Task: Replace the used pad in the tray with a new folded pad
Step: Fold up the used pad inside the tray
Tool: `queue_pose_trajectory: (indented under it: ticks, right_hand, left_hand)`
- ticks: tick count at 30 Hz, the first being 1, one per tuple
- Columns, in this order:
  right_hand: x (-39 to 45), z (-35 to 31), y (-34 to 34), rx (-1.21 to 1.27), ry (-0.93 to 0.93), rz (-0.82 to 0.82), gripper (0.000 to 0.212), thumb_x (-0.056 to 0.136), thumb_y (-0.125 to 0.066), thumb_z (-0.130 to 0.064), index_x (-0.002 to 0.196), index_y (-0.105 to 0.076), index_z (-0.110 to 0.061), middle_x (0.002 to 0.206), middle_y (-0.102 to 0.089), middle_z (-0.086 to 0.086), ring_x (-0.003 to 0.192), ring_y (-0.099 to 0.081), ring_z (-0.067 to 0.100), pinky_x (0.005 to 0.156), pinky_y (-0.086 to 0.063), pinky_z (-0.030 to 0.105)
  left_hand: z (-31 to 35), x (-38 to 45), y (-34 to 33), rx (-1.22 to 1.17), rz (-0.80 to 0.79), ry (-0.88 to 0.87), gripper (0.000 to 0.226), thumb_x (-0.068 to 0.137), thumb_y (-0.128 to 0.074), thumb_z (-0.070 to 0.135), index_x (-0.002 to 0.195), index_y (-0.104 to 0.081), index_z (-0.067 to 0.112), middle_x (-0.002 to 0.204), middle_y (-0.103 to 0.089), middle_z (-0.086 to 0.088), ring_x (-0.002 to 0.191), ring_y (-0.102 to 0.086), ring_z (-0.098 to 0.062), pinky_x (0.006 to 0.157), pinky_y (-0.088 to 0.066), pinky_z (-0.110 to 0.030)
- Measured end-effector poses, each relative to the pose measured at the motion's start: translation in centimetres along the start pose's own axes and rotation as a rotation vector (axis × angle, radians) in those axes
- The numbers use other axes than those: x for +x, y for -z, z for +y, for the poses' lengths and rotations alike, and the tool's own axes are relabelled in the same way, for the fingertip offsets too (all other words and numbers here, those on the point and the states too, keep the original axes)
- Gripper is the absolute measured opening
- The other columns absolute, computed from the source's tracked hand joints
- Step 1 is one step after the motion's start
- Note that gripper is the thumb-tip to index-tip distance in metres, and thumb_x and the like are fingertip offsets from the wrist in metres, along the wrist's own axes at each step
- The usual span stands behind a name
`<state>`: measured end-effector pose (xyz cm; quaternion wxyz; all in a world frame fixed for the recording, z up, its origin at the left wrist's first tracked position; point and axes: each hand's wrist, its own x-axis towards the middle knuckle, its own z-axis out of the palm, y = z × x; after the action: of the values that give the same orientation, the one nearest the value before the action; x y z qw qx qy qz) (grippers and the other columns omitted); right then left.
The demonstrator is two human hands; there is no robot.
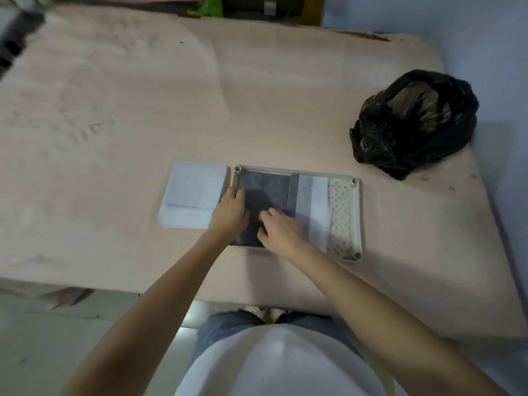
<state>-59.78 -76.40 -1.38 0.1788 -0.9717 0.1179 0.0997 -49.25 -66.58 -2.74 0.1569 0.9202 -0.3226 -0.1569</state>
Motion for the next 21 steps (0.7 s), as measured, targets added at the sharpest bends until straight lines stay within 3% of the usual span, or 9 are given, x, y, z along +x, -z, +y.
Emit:
queue_pose_trajectory:
  ticks: [5, 8, 12, 17, 21]
  right_hand:
    - [2.9, -3.7, -1.1, 0.01, -0.1, -0.073, 0.03, 0.093, -0.046, -0.03, 0.115, -0.055, -0.013, 0.111, -0.063, 0.009, 0.1, -0.062, 0.031, 0.072, -0.041, 0.034]
    - [4.0, -4.6, -1.7, -0.058, -0.154, -0.052, 0.031, 0.096, -0.039, -0.037, 0.101, -0.061, -0.015, 0.1, -0.069, 0.005, 0.092, -0.066, 0.027, 0.066, -0.038, 0.029]
    - [4.4, -4.9, -2.4, -0.11, -0.184, 0.012, 0.033, 0.097, -0.04, -0.04, 0.085, -0.059, -0.016, 0.084, -0.066, 0.002, 0.079, -0.065, 0.022, 0.06, -0.036, 0.029]
    - [4.1, -5.0, -3.2, -0.119, -0.232, 0.05, 0.035, 0.093, -0.046, -0.042, 0.101, -0.06, -0.011, 0.092, -0.065, 0.005, 0.083, -0.062, 0.022, 0.06, -0.036, 0.028]
    - [3.8, -4.9, -3.2, -0.081, -0.245, 0.034, 0.041, 0.09, -0.048, -0.05, 0.104, -0.057, -0.012, 0.092, -0.065, 0.004, 0.083, -0.062, 0.022, 0.062, -0.036, 0.029]
  left_hand:
    - [0.0, 2.2, 1.7, -0.237, -0.065, 0.18, 0.047, 0.088, -0.039, 0.003, 0.135, -0.045, 0.008, 0.127, -0.057, -0.02, 0.101, -0.059, -0.036, 0.085, -0.048, -0.039]
    - [0.9, 3.5, 1.9, -0.179, -0.148, 0.253, 0.04, 0.092, -0.042, 0.009, 0.132, -0.047, 0.005, 0.122, -0.059, -0.018, 0.109, -0.057, -0.034, 0.091, -0.045, -0.039]
    - [2.2, 4.6, 2.2, 0.013, -0.192, 0.357, 0.051, 0.093, -0.047, 0.016, 0.142, -0.033, 0.013, 0.138, -0.047, -0.012, 0.115, -0.055, -0.031, 0.089, -0.046, -0.038]
    - [2.5, 4.7, 2.0, 0.068, -0.14, 0.371, 0.053, 0.092, -0.048, 0.011, 0.141, -0.028, 0.007, 0.149, -0.032, -0.009, 0.117, -0.055, -0.029, 0.088, -0.047, -0.038]
    - [2.4, 4.7, 2.0, 0.018, -0.124, 0.381, 0.047, 0.093, -0.049, 0.016, 0.137, -0.034, 0.009, 0.141, -0.041, -0.01, 0.114, -0.056, -0.029, 0.084, -0.047, -0.037]
